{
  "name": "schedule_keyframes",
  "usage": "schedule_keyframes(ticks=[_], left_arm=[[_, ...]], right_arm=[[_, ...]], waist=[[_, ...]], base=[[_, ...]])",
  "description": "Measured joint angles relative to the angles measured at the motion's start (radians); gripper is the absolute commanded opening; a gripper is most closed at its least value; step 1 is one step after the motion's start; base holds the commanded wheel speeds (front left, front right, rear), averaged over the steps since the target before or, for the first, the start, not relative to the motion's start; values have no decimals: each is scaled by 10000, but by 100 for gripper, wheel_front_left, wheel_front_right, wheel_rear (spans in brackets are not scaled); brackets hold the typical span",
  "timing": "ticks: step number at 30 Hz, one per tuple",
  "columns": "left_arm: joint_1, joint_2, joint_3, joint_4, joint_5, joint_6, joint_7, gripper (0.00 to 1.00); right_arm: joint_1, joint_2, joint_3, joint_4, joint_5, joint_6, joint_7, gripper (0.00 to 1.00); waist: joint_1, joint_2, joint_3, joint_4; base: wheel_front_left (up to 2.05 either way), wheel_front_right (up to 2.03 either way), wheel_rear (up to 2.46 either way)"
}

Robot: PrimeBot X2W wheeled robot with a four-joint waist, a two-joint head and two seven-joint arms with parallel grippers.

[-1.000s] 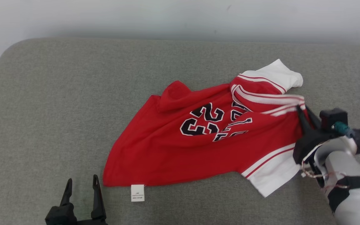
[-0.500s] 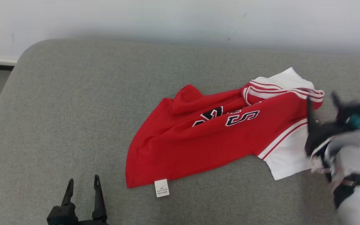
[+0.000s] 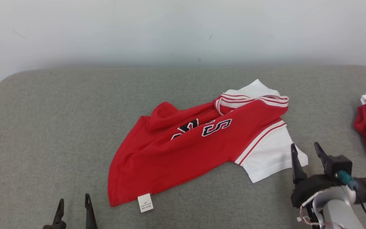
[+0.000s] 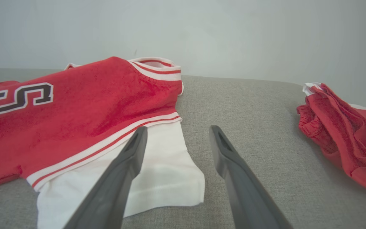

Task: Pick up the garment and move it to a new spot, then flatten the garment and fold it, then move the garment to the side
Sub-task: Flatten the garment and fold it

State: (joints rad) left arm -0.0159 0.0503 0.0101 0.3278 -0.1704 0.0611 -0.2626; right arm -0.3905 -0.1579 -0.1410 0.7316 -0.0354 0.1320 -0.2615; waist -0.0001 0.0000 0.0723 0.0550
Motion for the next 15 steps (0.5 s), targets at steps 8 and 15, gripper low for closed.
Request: schedule_keyframes(ticks=[8, 15], left_arm=[[227, 4, 251, -19, 146, -238, 0, 100], [468, -2, 318, -94, 226, -437, 0, 100]], right_arm=[[1505, 568, -81, -2153, 575, 0, -2, 100], [2413, 928, 17, -3177, 809, 0, -4, 100]], waist=[[0, 0, -439, -410], [0, 0, -726, -716]], base=[[0, 0, 0], [0, 0, 0]])
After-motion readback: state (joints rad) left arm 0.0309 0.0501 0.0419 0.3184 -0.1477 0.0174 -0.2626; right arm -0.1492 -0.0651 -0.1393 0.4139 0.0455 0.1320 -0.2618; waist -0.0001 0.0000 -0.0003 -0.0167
